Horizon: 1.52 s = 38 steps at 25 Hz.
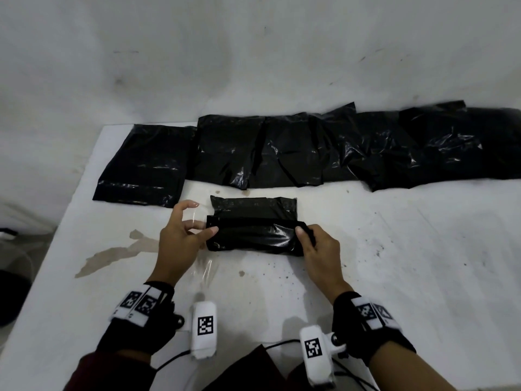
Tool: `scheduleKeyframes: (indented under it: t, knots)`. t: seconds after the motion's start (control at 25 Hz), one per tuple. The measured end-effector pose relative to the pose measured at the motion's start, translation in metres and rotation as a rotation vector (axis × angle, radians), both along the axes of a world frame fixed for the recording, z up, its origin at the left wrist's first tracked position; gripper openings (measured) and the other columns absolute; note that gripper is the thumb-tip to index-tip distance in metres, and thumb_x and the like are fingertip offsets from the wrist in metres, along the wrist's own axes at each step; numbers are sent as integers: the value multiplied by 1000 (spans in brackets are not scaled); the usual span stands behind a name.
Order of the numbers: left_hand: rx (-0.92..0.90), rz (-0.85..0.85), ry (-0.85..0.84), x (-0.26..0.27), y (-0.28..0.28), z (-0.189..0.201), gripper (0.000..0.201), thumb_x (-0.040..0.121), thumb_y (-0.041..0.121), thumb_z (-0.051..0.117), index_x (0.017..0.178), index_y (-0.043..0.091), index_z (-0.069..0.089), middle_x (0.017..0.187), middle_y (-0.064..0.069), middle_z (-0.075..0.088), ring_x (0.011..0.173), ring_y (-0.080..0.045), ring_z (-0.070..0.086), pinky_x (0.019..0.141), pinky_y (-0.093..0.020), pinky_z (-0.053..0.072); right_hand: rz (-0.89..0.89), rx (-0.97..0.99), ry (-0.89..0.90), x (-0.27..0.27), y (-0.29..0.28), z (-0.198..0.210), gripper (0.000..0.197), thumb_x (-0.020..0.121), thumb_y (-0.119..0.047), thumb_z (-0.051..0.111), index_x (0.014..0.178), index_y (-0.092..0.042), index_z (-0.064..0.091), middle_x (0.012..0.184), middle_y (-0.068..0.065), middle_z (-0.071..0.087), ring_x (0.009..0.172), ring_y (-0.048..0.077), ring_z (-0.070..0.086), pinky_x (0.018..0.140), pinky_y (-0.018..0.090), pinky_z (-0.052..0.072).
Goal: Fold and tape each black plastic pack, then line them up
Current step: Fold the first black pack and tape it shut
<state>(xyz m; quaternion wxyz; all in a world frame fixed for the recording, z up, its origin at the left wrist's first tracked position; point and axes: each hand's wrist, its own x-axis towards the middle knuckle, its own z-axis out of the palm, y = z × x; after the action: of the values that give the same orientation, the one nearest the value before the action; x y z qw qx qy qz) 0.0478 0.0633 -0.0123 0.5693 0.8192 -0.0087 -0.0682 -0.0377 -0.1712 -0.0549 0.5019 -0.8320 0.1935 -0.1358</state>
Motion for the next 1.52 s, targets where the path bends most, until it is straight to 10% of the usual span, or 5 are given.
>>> scheduleKeyframes:
  t: [0.36,0.56,0.84,1.0,1.52]
  knots:
    - [-25,-16,-12,2,-2,-4,46,80,3,68,100,37,45,90,4,71,72,-38,64,72,-43,55,168,-387,-191,9,-2,-10,6,90,-5,57,90,-4,63,136,9,45,108,18,51,97,26,40]
    - [-29,11,-29,5,0,-9,42,84,8,65,99,42,44,84,5,72,69,-29,65,67,-31,53,226,-172,-133,15,-7,-4,26,94,-8,47,117,-5,60,113,-2,60,107,16,59,92,9,41]
    - [-191,31,33,-4,-3,-3,43,80,28,67,115,21,43,99,-4,69,62,-1,63,55,-11,46,189,-322,-154,23,-2,-4,18,91,-10,48,99,-3,63,89,2,61,81,-1,45,75,-3,30]
    - [-104,-18,61,-2,2,-8,75,56,24,87,116,26,42,101,3,69,58,-10,59,61,-20,50,99,-177,-135,22,0,-1,12,94,-12,51,89,-5,59,76,-4,54,66,5,48,61,7,37]
    - [23,58,-9,3,-3,-14,65,61,11,84,112,21,44,91,5,70,43,-3,53,50,-9,43,-245,798,324,51,-24,25,18,72,0,75,85,-3,63,81,11,67,71,20,64,58,25,52]
